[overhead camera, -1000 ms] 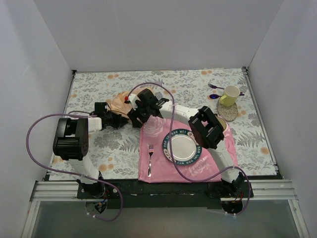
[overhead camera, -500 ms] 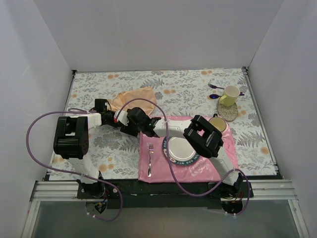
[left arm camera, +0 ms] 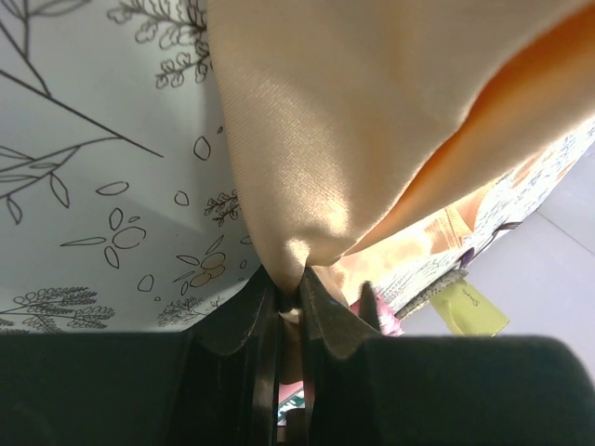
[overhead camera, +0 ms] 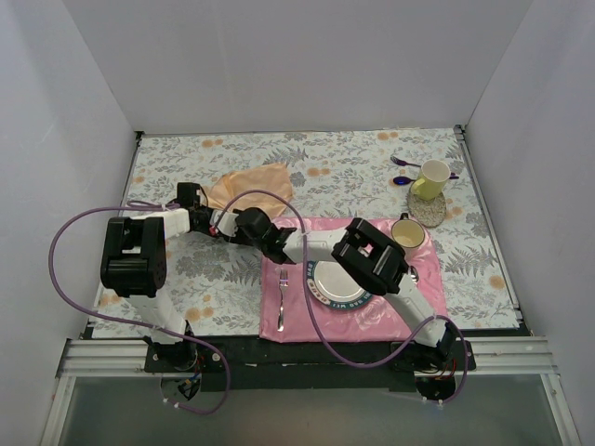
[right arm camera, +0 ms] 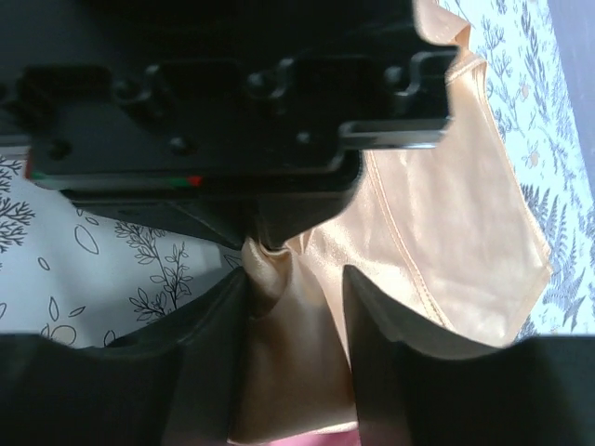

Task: Fold the napkin, place the utensils inside, and roll it up
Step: Roll the napkin with the utensil

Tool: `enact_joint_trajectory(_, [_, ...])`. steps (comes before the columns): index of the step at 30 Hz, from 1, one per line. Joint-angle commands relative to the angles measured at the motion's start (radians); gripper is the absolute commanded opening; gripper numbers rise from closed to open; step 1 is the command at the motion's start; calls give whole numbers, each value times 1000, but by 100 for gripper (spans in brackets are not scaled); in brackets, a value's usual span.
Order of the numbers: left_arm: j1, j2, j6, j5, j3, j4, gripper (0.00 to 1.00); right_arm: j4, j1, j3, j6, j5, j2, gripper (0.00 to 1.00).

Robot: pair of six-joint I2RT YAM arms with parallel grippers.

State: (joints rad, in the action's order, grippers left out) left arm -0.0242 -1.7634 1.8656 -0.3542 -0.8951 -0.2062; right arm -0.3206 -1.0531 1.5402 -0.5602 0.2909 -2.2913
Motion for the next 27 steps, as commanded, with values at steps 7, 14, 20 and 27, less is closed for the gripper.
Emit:
enact_joint_trajectory(7, [6,7,-32,1,1,-68,0,101,7,47,40,-53,-45,9])
enact_joint_trajectory(14, [9,47,-55,-5,19,-24,0,184,37,64,199,-194,-16,1])
enact_joint_trajectory(20, [23,123,-105,-60,105,146,27,198,105,44,365,-398,-8,1])
enact_joint_trajectory(27, [79,235,-144,-69,150,237,55,176,162,20,500,-570,-16,1])
